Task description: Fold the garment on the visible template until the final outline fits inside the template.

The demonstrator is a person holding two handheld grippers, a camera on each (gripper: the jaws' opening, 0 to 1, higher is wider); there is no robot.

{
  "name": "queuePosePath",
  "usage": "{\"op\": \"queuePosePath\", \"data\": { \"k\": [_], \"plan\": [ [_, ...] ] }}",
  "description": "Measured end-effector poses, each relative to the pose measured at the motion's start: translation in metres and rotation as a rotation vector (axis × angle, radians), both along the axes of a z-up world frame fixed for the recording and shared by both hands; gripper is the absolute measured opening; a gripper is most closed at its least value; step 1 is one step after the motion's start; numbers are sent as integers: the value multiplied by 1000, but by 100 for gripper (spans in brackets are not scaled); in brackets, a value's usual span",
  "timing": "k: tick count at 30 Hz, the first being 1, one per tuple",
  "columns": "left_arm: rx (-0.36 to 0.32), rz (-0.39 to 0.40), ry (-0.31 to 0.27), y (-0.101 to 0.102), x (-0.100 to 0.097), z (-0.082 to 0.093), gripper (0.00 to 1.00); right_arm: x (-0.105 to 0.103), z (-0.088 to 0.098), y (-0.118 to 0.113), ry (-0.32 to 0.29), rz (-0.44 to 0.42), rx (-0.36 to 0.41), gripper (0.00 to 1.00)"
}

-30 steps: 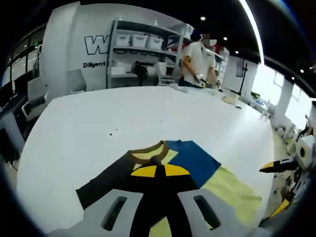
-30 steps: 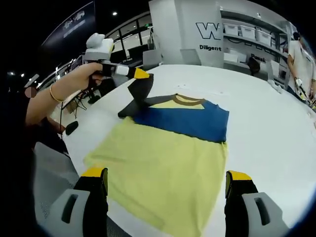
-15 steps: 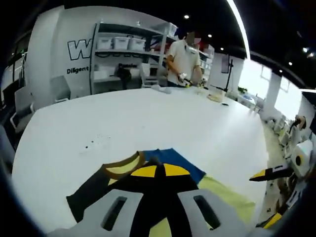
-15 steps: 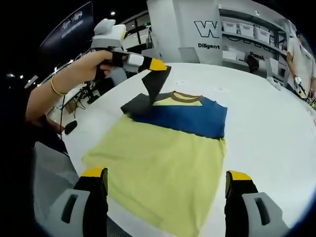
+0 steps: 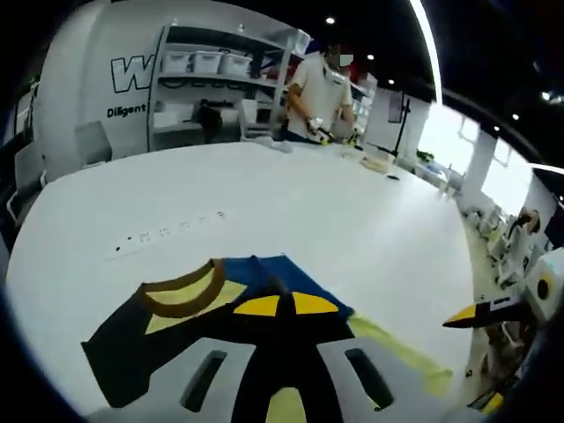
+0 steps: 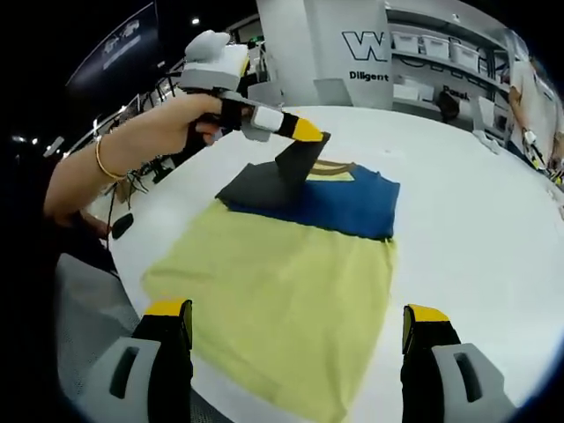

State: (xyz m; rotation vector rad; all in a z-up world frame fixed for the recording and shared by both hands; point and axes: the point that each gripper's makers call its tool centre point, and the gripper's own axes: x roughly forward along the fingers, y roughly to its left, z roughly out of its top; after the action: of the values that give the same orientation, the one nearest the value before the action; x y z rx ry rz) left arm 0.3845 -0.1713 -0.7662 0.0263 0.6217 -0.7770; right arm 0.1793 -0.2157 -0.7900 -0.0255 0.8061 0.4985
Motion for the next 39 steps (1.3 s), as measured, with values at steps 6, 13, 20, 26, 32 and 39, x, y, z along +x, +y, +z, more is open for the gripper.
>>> {"op": "queuePosePath", "data": {
  "k": [6, 13, 20, 26, 32, 39],
  "plan": [
    [16, -15, 39, -14, -11, -28, 1, 5, -4, -7, 7, -8, 1, 99],
    [29, -11, 62, -21, -11, -46, 1, 11, -6, -14, 6, -22, 11, 99],
    [42, -11, 99, -30, -16, -70, 1, 13, -9, -20, 10, -27, 11, 99],
    [52, 0, 121, -32, -16, -84, 1, 12, -11, -27, 10, -43, 14, 99],
    [57, -1, 128, -34, -14, -92, 2, 10, -15, -29, 18, -52, 14, 99],
    [63, -30, 96, -38, -10, -90, 15, 11, -17, -30, 23, -56, 12, 99]
  ]
}}
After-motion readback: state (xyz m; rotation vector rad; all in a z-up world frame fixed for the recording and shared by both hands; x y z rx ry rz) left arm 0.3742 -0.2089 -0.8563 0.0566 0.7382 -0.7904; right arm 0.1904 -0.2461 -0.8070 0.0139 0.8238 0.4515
